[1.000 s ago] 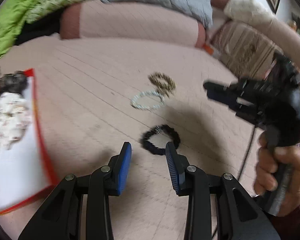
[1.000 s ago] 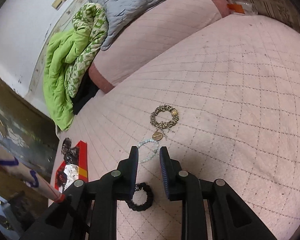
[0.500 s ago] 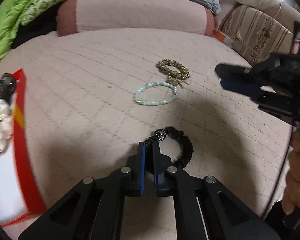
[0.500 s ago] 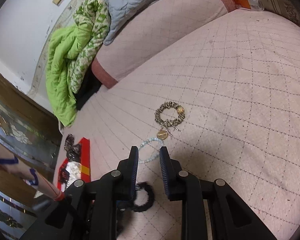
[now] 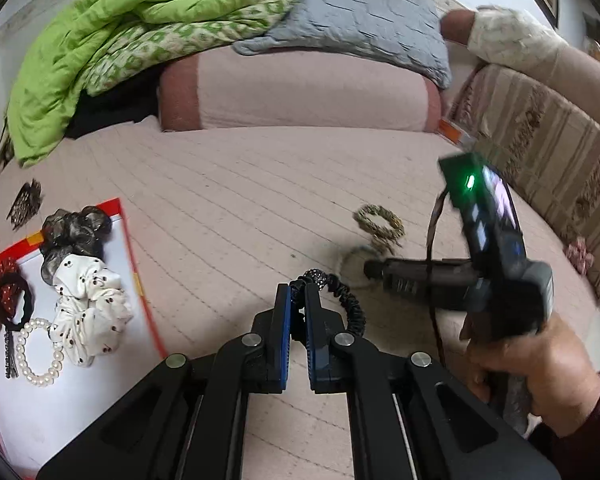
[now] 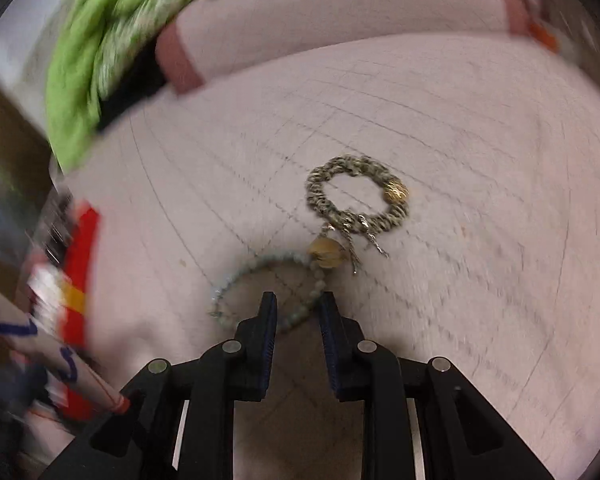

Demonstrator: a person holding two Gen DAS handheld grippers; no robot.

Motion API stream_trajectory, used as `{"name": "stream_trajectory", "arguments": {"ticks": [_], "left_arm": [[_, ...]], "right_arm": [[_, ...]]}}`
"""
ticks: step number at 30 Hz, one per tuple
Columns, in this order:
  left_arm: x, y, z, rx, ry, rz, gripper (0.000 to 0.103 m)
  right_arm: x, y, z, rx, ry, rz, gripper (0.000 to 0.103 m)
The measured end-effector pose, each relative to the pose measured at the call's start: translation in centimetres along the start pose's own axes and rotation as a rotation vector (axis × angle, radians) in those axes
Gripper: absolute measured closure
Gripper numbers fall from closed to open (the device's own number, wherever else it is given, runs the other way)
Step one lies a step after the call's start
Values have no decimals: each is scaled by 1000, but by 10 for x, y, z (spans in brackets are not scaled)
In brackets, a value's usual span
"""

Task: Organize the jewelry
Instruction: 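Grasp the black beaded hair tie with the left gripper while the right gripper grasps the light blue bead bracelet, then carry the hair tie and blue bead bracelet toward the tray with both grippers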

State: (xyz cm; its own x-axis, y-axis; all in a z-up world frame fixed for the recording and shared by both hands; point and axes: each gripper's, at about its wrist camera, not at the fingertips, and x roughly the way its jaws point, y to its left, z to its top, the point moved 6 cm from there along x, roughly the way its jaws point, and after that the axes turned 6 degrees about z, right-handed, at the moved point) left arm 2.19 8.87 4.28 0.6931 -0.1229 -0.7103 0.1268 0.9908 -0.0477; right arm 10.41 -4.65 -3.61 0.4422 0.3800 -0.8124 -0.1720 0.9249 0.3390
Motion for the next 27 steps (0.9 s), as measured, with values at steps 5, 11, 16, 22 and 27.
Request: {"name": "stream_trajectory", "arguments": {"ticks": [5, 11, 16, 22, 27], "left_arm": [[0, 14, 11, -53, -27, -19, 97], [-7, 19, 13, -85, -49, -26, 97], [-17, 28, 11, -104, -74, -13, 97], [-27, 34, 4, -125, -89, -14, 97], [-38, 36, -9, -121, -96, 13, 97]], "right_arm": [[8, 5, 7, -76, 23, -98, 96], [-19, -2, 14, 5, -61, -49, 98], [-69, 25, 17, -6, -213, 57, 98], [-118, 56, -9, -85, -377, 170, 97], [-131, 77, -28, -110, -414, 188, 97]]}}
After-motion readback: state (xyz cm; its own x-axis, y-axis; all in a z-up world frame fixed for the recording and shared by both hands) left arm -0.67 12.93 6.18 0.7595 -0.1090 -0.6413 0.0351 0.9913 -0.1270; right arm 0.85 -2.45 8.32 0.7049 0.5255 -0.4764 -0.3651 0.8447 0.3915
